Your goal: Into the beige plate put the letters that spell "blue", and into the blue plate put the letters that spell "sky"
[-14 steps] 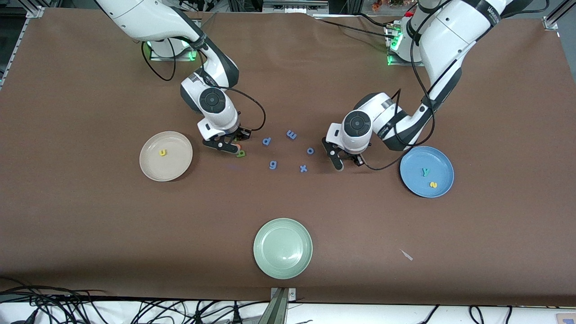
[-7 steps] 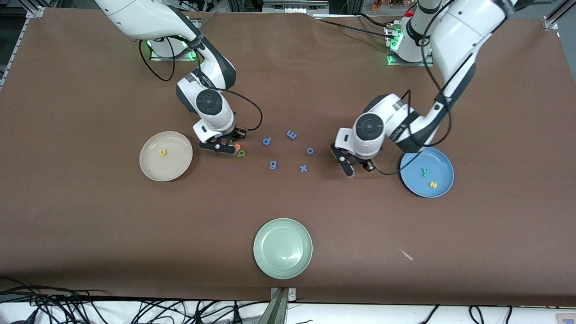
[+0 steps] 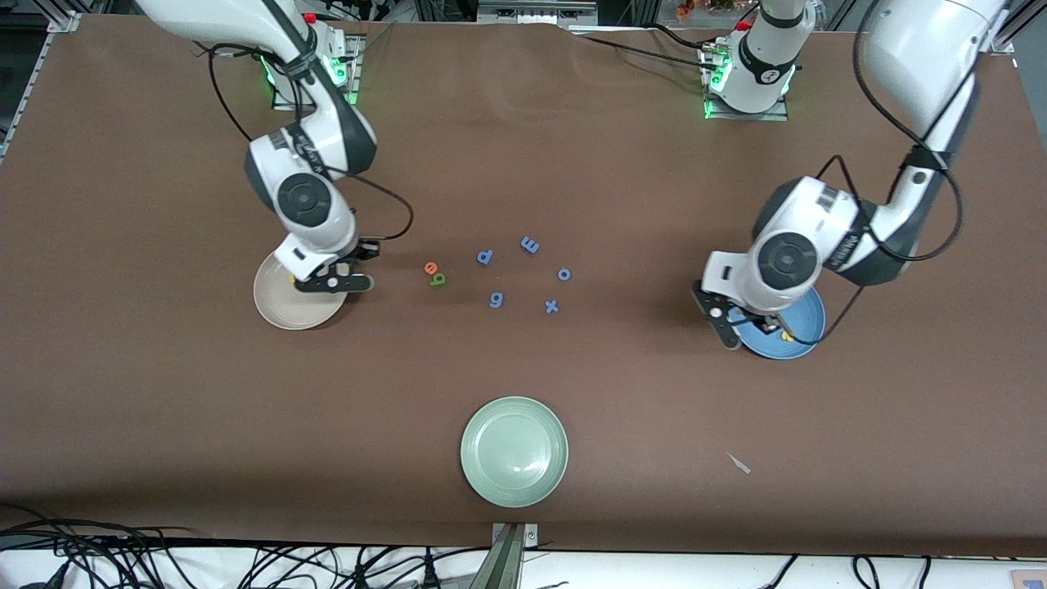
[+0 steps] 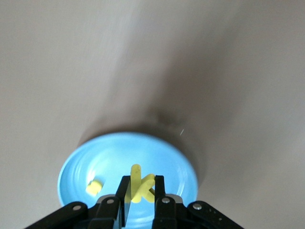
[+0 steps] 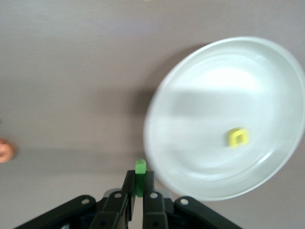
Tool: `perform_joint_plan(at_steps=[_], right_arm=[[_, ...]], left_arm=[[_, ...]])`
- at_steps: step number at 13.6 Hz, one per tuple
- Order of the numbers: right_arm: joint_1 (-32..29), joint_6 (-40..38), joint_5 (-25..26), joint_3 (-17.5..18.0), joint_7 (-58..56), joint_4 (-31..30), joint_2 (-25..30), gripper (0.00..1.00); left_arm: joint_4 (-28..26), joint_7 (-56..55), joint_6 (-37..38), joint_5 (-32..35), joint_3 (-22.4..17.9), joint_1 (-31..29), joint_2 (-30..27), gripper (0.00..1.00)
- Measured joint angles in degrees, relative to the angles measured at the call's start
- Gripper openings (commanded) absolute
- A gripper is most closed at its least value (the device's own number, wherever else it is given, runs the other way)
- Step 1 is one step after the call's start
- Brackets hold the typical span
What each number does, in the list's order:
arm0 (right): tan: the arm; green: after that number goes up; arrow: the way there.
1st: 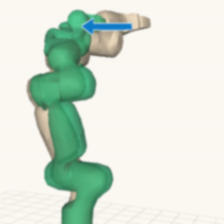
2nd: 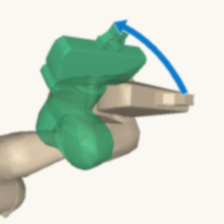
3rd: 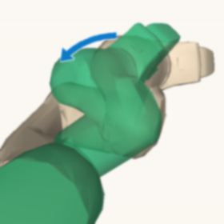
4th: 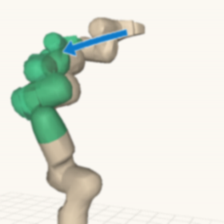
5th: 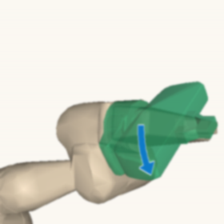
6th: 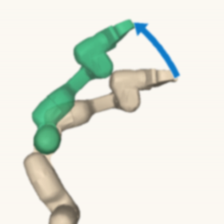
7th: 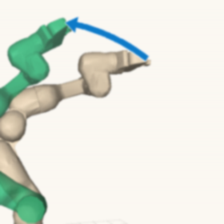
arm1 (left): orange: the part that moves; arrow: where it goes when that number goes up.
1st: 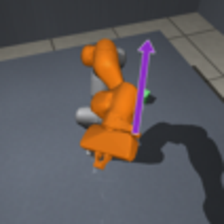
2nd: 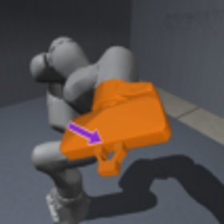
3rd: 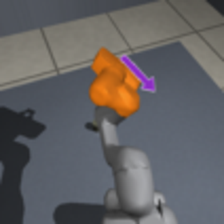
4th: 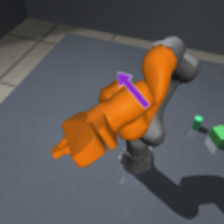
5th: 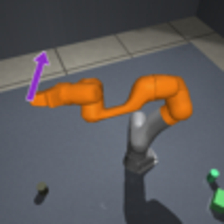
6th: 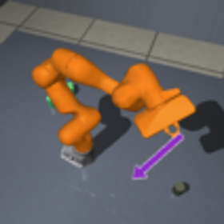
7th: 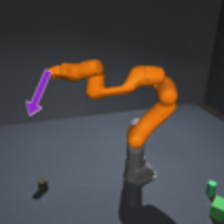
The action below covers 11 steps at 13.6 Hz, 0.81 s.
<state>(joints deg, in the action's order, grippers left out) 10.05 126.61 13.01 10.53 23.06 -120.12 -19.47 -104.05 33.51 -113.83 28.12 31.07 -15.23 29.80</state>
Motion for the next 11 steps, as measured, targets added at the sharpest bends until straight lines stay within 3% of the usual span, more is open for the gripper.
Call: perform_joint_plan(at_steps=[1,2,4,8,11], right_arm=[[-0.1,0.1,0.0,-1.7,-3.3,-0.3,-0.1,0.20],[-0.2,0.4,0.0,-3.1,-5.4,-0.6,-0.2,0.43],[-0.3,1.3,0.0,-4.0,-6.5,-1.5,-0.3,0.72],[-0.1,1.7,-0.2,-2.0,-2.8,-1.5,-0.3,0.75],[0.3,2.2,-0.3,6.6,14.1,0.7,-1.7,0.75]], left_arm=[[-0.7,1.1,0.1,0.0,-0.1,-1.7,0.2,0.99],[-1.6,1.7,0.0,0.0,-0.1,-3.2,0.4,1.00],[-2.5,2.1,0.0,0.0,0.0,-5.1,0.7,1.00],[1.7,2.5,3.5,-3.1,1.4,-5.6,-1.2,1.00],[9.3,2.5,12.1,-8.5,3.0,-5.5,-3.5,1.00]])
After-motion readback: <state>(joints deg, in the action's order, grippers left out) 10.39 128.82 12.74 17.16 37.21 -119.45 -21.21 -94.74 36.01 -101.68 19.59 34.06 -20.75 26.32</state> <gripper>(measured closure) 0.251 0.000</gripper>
